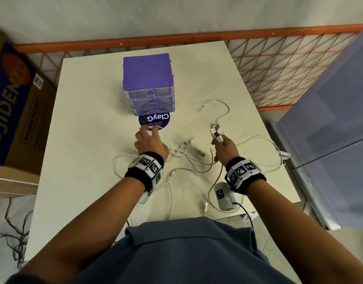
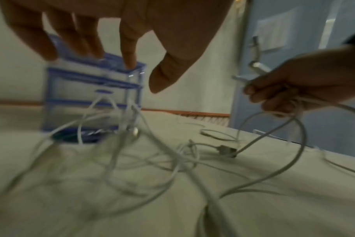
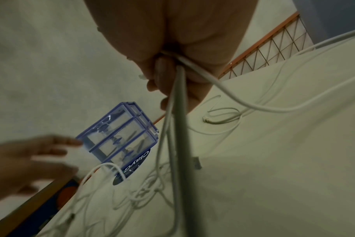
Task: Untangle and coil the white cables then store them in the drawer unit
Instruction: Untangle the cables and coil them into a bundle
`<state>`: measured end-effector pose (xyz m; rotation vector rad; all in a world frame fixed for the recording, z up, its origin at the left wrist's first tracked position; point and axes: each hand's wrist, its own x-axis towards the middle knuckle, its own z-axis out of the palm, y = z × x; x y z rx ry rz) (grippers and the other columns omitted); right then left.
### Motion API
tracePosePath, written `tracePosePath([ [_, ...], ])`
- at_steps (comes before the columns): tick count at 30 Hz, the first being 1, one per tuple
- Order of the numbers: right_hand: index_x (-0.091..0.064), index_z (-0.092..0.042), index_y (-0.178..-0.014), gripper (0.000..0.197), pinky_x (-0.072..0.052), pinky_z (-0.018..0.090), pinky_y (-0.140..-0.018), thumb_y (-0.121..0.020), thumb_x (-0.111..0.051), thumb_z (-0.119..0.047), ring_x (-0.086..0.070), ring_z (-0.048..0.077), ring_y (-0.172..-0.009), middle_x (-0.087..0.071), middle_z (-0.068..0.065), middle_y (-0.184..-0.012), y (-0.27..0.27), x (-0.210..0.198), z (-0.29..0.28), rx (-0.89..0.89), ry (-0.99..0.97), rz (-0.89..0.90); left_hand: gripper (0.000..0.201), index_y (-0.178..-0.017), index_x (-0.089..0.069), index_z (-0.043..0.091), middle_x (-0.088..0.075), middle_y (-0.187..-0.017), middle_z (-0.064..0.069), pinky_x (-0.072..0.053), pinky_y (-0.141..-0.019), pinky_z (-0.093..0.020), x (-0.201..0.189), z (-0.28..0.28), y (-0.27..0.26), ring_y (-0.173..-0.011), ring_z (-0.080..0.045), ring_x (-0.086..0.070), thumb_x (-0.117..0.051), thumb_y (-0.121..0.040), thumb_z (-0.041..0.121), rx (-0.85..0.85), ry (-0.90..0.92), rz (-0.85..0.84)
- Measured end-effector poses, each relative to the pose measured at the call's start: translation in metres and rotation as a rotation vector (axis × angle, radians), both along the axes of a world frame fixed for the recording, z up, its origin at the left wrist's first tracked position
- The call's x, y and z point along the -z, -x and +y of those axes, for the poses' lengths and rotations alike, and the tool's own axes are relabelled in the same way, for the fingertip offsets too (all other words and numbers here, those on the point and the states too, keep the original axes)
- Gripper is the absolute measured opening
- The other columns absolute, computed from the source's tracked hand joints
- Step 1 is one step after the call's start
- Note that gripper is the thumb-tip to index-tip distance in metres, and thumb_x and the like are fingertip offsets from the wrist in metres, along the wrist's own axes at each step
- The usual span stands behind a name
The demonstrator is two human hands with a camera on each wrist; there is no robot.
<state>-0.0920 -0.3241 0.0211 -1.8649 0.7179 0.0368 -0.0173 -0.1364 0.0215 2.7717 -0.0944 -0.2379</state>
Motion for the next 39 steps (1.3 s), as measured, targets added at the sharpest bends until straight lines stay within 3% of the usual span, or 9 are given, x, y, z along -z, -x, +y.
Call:
tracePosePath([
  [2, -0.049, -0.010, -0.077, 0.019, -0.041, 0.025, -0.044, -0.091, -0.036, -0.012, -0.042, 0.020, -0.043, -0.042, 0.002, -0.056, 0.000, 0.001, 0.003, -0.011, 0.002, 0.000, 0.050, -0.128, -0.047, 0.012, -0.037, -0.135, -0.013, -0.038, -0.097, -0.039, -0.001, -0.018, 0.004, -0.121, -0.032, -0.041, -0.056, -0.079, 0.007, 0.203, 0.115, -0.079],
  [4, -0.050, -0.009, -0.081, 0.017, -0.041, 0.022, -0.042, -0.091, -0.037, -0.013, -0.044, 0.020, -0.042, -0.043, 0.000, -0.057, 0.000, 0.001, 0.003, -0.009, 0.003, -0.002, 0.036, -0.118, -0.056, 0.007, -0.048, -0.127, -0.014, -0.041, -0.097, -0.036, 0.004, -0.034, 0.005, -0.114, -0.031, -0.050, -0.050, -0.083, 0.004, 0.406, 0.176, 0.059],
  [10, -0.050, -0.011, -0.077, 0.020, -0.042, 0.027, -0.047, -0.092, -0.037, -0.016, -0.044, 0.020, -0.042, -0.043, 0.000, -0.058, -0.001, 0.001, 0.002, 0.023, -0.035, 0.011, 0.036, -0.121, -0.054, 0.014, -0.050, -0.130, -0.009, -0.041, -0.102, -0.035, 0.029, -0.052, 0.003, -0.120, -0.028, -0.050, -0.048, -0.087, 0.006, 0.569, -0.075, 0.379],
  [18, -0.050, -0.010, -0.082, 0.018, -0.039, 0.015, -0.036, -0.092, -0.037, -0.015, -0.045, 0.019, -0.045, -0.043, -0.004, -0.061, 0.004, 0.003, -0.004, 0.026, -0.057, 0.047, 0.030, -0.119, -0.054, 0.013, -0.055, -0.128, -0.009, -0.032, -0.104, -0.038, 0.024, -0.059, -0.006, -0.123, -0.028, -0.048, -0.042, -0.092, 0.009, 0.546, -0.321, 0.349],
  [23, -0.049, -0.013, -0.075, 0.021, -0.037, 0.012, -0.032, -0.092, -0.037, -0.017, -0.044, 0.019, -0.046, -0.042, 0.001, -0.060, 0.002, 0.008, -0.005, 0.050, -0.056, 0.042, 0.027, -0.115, -0.056, 0.016, -0.057, -0.126, -0.008, -0.038, -0.099, -0.036, 0.014, -0.041, -0.011, -0.118, -0.029, -0.051, -0.046, -0.090, 0.016, 0.465, -0.207, 0.374],
  [26, -0.050, -0.009, -0.080, 0.018, -0.039, 0.015, -0.033, -0.091, -0.037, -0.014, -0.040, 0.018, -0.046, -0.040, 0.001, -0.058, 0.000, 0.008, -0.003, 0.047, -0.056, 0.029, 0.022, -0.103, -0.061, 0.014, -0.064, -0.113, -0.007, -0.038, -0.096, -0.036, 0.010, -0.029, -0.012, -0.111, -0.029, -0.055, -0.050, -0.091, 0.029, 0.447, -0.198, 0.333],
  [29, -0.051, -0.008, -0.081, 0.018, -0.040, 0.023, -0.042, -0.091, -0.037, -0.015, -0.039, 0.019, -0.046, -0.039, 0.001, -0.058, -0.001, 0.008, -0.001, 0.037, -0.061, 0.033, 0.022, -0.109, -0.059, 0.019, -0.063, -0.116, -0.005, -0.029, -0.103, -0.038, 0.010, -0.019, -0.012, -0.114, -0.028, -0.053, -0.046, -0.094, 0.027, 0.462, -0.258, 0.378],
  [34, -0.049, -0.010, -0.079, 0.015, -0.039, 0.029, -0.050, -0.090, -0.037, -0.010, -0.040, 0.017, -0.051, -0.043, 0.000, -0.060, -0.003, 0.012, 0.000, 0.068, -0.083, 0.014, 0.032, -0.110, -0.061, 0.029, -0.068, -0.101, 0.007, -0.041, -0.096, -0.035, 0.011, -0.006, -0.006, -0.100, -0.018, -0.058, -0.043, -0.091, 0.011, 0.348, 0.099, 0.393],
  [39, -0.044, -0.015, -0.080, 0.015, -0.038, 0.026, -0.044, -0.092, -0.037, -0.010, -0.043, 0.012, -0.044, -0.052, -0.001, -0.061, -0.005, 0.012, -0.001, 0.084, -0.092, -0.045, 0.021, -0.105, -0.064, 0.021, -0.070, -0.099, -0.002, -0.047, -0.094, -0.038, 0.004, -0.012, 0.004, -0.096, -0.025, -0.062, -0.055, -0.088, 0.012, 0.284, 0.419, 0.375],
])
